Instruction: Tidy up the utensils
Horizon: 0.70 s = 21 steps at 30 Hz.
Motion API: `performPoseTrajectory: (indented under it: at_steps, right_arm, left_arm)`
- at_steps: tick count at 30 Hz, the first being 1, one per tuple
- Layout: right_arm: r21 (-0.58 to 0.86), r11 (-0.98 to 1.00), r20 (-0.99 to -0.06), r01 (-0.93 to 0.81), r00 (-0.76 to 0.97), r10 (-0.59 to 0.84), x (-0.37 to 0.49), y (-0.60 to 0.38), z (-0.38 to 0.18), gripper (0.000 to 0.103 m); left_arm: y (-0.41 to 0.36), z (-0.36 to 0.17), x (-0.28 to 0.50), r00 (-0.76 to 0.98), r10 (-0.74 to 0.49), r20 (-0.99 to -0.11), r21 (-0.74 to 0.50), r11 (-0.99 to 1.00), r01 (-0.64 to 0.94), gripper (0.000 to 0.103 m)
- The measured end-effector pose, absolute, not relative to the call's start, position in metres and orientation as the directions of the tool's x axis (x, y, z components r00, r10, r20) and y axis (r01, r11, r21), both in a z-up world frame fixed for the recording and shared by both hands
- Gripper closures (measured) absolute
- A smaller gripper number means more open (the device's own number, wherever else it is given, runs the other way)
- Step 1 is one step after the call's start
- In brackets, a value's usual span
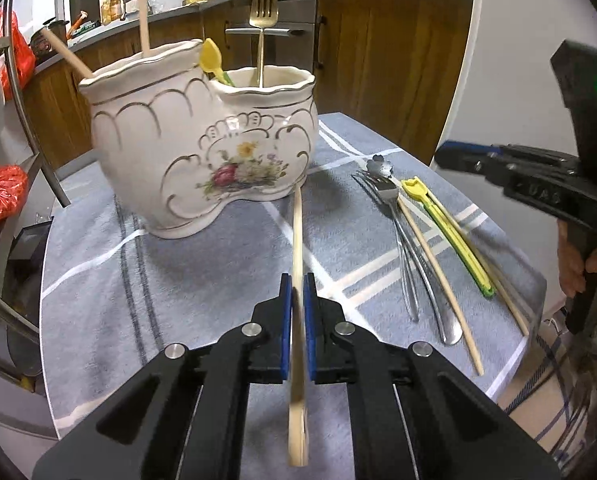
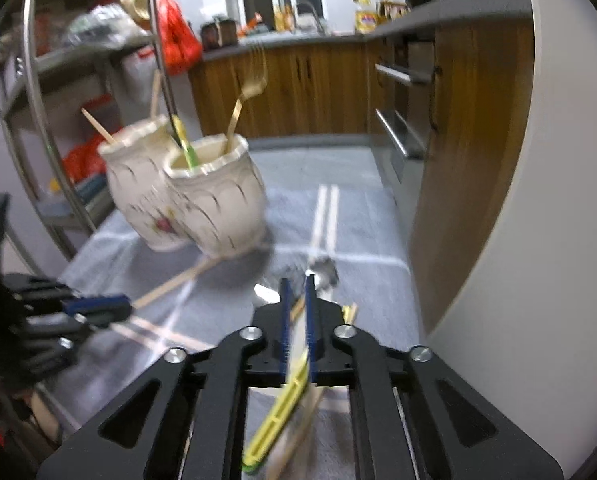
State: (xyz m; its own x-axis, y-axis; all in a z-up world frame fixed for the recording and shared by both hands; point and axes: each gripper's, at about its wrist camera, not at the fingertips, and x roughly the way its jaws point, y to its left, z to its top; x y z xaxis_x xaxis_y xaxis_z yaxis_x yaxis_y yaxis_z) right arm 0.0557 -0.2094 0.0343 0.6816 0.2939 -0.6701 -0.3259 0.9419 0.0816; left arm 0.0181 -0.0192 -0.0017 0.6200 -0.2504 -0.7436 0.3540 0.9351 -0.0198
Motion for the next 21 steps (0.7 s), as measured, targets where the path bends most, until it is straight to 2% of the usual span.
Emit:
performPoseTrajectory:
  at_steps: [6, 15, 21]
  right_arm:
    - [0.045, 0.948, -0.724, -0.315, 0.644, 0.249, 0.058, -0.206, 0.020, 0.072]
    - [0.055, 0.954, -0.771, -0.294, 0.595, 0.228, 0.068, -0.207, 0.006, 0.072]
    - [0.061, 0.938, -0.777, -0.341, 0.573, 0.259, 0.048, -0.203, 0.012, 0.072]
  left_arm:
    - [-0.004, -0.003, 0.017, 0.612, -0.266, -0.745, -0.034, 0.931, 0.363, 0.097]
    - [-0.001, -0.015, 0.018, 0.565, -0.257, -0.784, -0.019, 0.920, 0.392, 0.097]
    - [0.003, -0.017, 0.008, 0.533, -0.255, -0.807, -0.012, 0.909, 0.416, 0.097]
